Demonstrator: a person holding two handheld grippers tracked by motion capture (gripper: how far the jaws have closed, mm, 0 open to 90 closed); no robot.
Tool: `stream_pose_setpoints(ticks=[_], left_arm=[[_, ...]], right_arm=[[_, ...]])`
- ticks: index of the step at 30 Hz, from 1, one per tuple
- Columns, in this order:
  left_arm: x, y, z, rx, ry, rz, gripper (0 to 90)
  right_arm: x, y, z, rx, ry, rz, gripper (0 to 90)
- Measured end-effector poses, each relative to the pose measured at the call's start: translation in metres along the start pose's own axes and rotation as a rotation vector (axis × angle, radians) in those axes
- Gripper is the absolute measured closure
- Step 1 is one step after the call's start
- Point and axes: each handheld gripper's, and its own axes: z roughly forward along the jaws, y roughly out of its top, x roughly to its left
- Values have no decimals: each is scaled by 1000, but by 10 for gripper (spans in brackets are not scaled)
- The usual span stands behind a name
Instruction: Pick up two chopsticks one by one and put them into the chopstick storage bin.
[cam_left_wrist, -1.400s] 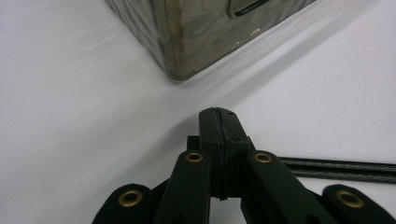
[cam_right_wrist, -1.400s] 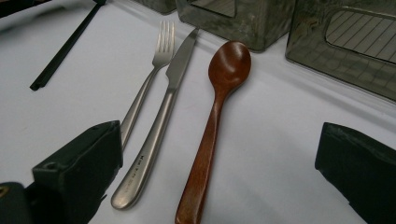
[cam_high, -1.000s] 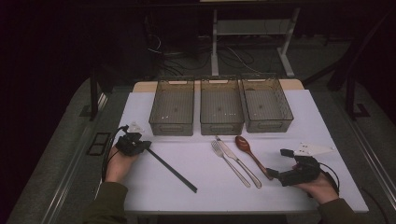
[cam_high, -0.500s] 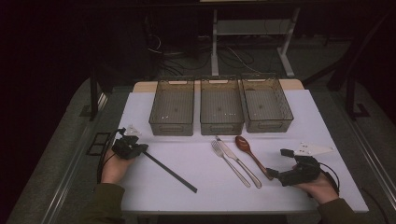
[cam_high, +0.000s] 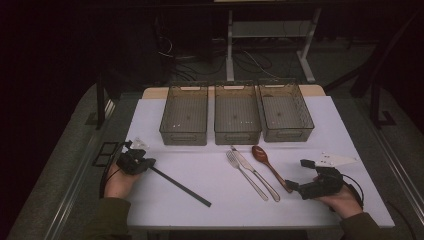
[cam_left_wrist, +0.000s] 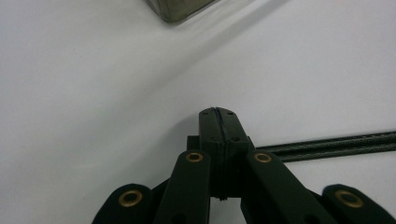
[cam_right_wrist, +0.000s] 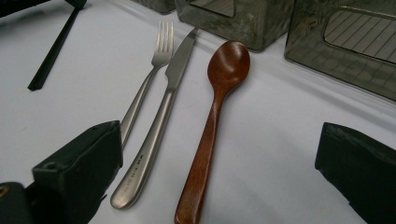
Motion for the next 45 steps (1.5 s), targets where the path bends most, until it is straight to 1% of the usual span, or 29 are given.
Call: stream_pose_setpoints(ticks=[2, 14, 20, 21, 22, 24, 29, 31, 35, 38, 43, 45], left_arm=[[-1, -1, -1, 9, 1, 2, 894], [-5, -4, -6, 31, 5, 8, 893], [-4, -10, -10, 29, 5, 1, 893], [-4, -11, -11, 24, 3, -6, 893], [-4, -12, -11, 26, 3, -1, 893], [-4, -16, -14, 31, 2, -11, 893], [-4, -20, -18, 36, -1, -10, 893], [-4, -21, -19, 33, 0, -16, 894], [-5, -24, -22, 46, 0, -12, 893], [-6, -27, -24, 47, 3, -12, 894], [-4, -26, -23, 28, 14, -12, 891], [-6, -23, -25, 5, 9, -12, 875]], right_arm=[[0, 0, 0, 0, 0, 0, 3], [0, 0, 0, -1, 1, 1, 3], [0, 0, 0, 0, 1, 0, 3], [0, 0, 0, 0, 1, -1, 3], [0, 0, 0, 0, 1, -1, 3], [0, 0, 0, 0, 1, 0, 3], [0, 0, 1, 1, 2, 0, 3], [0, 0, 1, 1, 1, 0, 3], [0, 0, 1, 2, 3, -1, 3], [0, 0, 1, 2, 3, -1, 3], [1, 1, 1, -1, 3, -1, 3], [1, 1, 1, -2, 4, 0, 3]])
